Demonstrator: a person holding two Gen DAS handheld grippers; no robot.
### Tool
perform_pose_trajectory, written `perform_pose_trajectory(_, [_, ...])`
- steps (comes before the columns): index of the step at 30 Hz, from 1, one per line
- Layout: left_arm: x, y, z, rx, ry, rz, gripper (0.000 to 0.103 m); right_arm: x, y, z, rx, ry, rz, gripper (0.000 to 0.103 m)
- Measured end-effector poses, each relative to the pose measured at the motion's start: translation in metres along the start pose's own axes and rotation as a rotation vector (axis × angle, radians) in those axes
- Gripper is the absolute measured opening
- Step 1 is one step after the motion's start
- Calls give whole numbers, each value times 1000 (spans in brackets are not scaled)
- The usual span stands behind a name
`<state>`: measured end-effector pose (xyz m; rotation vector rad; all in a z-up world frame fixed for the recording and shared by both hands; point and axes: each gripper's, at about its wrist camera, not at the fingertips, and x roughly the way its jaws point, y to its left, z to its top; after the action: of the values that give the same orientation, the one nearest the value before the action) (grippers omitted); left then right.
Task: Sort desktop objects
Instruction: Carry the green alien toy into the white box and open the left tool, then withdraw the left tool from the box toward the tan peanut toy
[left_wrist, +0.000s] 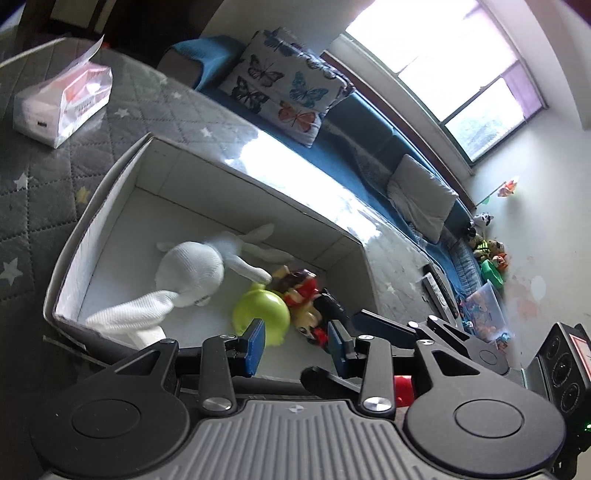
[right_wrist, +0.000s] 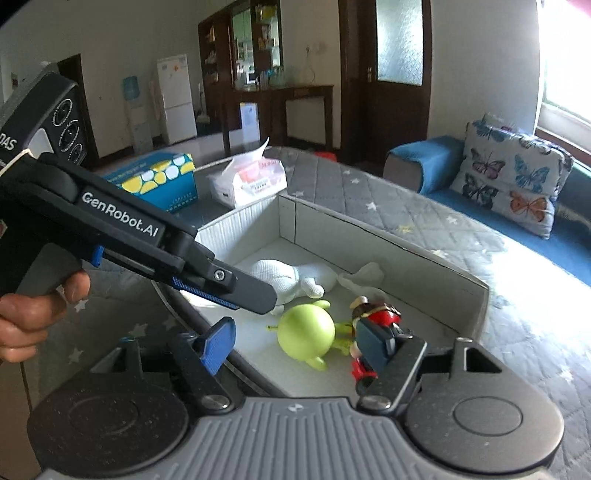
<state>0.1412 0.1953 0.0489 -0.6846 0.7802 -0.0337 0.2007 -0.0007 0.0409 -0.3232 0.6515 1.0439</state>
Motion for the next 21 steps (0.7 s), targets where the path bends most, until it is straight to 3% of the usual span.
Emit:
perform_pose_trajectory(10, [-7,-31,-39,87,6,-15,40,-60,9,-41,41,-66,-59,75])
perform_pose_trajectory(21, [19,-53,-85,147,104,-54,40,-93,6,-109,122,-30,-158,75])
